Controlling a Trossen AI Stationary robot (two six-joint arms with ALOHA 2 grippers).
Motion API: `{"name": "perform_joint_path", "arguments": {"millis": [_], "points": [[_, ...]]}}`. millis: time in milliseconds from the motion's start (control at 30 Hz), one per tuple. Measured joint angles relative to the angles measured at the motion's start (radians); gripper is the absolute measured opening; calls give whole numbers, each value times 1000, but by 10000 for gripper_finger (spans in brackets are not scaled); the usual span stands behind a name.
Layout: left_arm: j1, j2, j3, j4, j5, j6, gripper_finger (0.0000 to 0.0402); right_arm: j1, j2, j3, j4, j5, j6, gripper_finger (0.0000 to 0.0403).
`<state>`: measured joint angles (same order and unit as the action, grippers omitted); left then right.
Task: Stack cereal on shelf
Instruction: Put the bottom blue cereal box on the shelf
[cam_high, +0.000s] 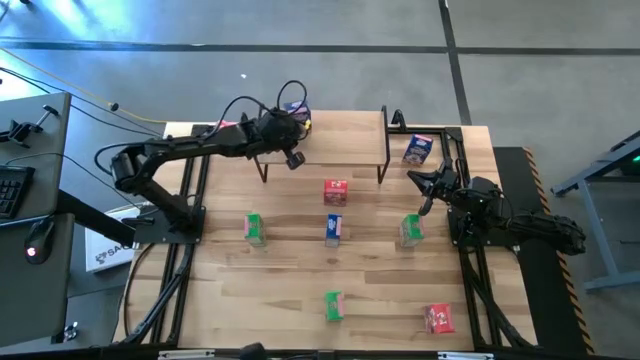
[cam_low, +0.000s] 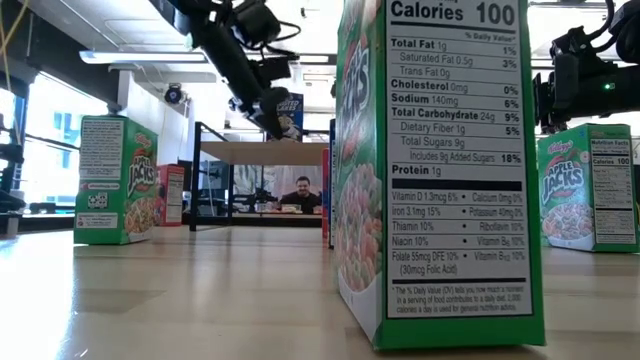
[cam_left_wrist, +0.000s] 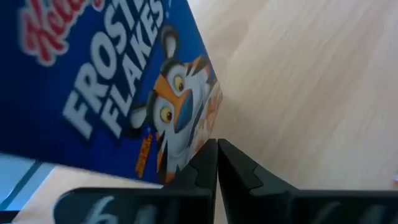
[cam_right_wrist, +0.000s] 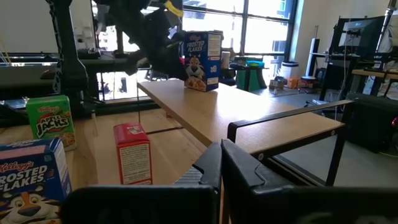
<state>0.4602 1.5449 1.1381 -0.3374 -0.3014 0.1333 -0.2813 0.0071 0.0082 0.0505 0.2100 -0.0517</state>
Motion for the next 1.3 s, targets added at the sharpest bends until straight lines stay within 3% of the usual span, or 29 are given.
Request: {"name": "perform_joint_path", "arguments": {"millis": [533,1067,1300], "points": [[66,107,1,142,-38,9,3,0,0,0,0,0,0,0],[79,100,1,117,-115,17,3,0,0,0,0,0,0,0],[76,52,0,89,-92,-10,3,0,0,0,0,0,0,0]]}}
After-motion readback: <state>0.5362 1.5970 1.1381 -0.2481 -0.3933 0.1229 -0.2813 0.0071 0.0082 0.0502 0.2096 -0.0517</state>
